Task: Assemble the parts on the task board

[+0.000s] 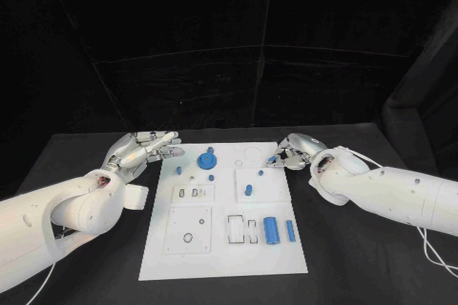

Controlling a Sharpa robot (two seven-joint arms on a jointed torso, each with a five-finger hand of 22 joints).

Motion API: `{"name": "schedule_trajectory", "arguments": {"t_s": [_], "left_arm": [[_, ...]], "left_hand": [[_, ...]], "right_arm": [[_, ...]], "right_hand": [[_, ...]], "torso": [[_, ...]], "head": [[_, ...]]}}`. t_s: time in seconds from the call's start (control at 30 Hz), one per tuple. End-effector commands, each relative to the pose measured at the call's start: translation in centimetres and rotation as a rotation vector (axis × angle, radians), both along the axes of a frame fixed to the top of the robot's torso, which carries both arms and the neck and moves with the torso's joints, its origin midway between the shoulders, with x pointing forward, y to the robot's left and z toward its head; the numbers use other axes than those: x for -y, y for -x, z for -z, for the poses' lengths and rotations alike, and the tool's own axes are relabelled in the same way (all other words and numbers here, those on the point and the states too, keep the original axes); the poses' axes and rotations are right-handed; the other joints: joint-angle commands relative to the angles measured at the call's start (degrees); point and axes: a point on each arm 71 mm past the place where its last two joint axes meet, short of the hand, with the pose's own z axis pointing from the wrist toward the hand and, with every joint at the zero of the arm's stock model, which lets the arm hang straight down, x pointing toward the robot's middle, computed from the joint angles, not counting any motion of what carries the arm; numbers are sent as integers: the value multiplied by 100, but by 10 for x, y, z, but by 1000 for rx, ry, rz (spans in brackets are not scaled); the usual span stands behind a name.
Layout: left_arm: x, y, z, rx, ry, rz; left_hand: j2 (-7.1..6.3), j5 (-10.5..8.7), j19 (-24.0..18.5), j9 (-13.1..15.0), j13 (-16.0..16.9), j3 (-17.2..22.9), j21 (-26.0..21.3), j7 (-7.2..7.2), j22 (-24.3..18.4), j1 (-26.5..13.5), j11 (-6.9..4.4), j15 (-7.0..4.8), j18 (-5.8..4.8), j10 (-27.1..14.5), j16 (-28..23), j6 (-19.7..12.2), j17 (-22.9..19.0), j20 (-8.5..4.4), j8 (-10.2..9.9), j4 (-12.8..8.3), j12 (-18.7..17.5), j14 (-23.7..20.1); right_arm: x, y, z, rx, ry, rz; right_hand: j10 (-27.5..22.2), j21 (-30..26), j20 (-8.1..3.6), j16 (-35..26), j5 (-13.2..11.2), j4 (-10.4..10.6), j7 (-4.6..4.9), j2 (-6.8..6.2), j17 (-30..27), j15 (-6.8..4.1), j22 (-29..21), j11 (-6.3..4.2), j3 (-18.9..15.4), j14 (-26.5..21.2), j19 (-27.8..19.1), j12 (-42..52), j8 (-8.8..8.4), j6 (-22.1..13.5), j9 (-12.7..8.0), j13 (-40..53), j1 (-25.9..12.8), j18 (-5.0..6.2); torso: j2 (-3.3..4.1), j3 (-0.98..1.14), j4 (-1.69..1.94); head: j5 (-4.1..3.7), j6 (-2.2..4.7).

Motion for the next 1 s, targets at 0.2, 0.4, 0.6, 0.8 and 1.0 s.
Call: {"name": "schedule_trajectory", "arguments": {"t_s": [0.2,0.4,0.6,0.8,1.0], "left_arm": [[1,0,-1,3,4,16],[2,0,-1,1,4,19],[1,0,-1,0,4,19],[1,0,-1,-2,4,20],[1,0,-1,-3,3,20]], "left_hand": [[50,-30,42,-5,-4,4,-29,15,-6,20,6,-7,89,31,-20,29,-2,-7,-27,-32,-38,28],[50,-30,42,-5,-4,4,-29,15,-6,20,6,-7,89,31,-20,29,-2,-7,-27,-32,-38,28],[50,-30,42,-5,-4,4,-29,15,-6,20,6,-7,89,31,-20,29,-2,-7,-27,-32,-38,28],[50,-31,43,-6,-5,1,-34,20,-8,15,10,-5,89,26,-26,24,-2,-6,-33,-38,-45,27],[48,-31,45,-8,-7,-4,-41,28,-9,11,16,-3,88,15,-33,14,-3,-5,-42,-46,-56,27]], "right_arm": [[-2,-1,-2,19,-2,12],[-3,-1,-2,18,2,15],[-4,-1,-2,18,4,11],[-5,-1,-3,31,2,0],[-8,0,-3,42,0,-13]], "right_hand": [[13,6,-60,21,93,-77,2,86,801,-45,5,-44,17,436,1,14,85,-57,20,193,153,-78],[16,7,-64,24,224,-118,-4,121,811,-50,13,-50,16,439,7,11,135,-59,36,196,206,-79],[18,9,-73,23,246,-209,-19,183,813,-62,22,-65,74,439,13,5,195,-45,54,198,346,-80],[6,8,-100,20,-18,-428,-38,391,815,-88,30,-90,379,440,18,-17,239,-87,59,195,729,-81],[-21,7,-103,16,134,-549,-17,424,815,-81,39,-80,675,439,22,-56,224,-162,32,181,874,-84]], "torso": [[0,0,-7],[-2,-2,-4],[-1,-1,-2],[1,-1,-5],[-1,0,-3]], "head": [[3,-8],[-4,-7],[-1,-12],[-1,-9],[-3,-4]]}}
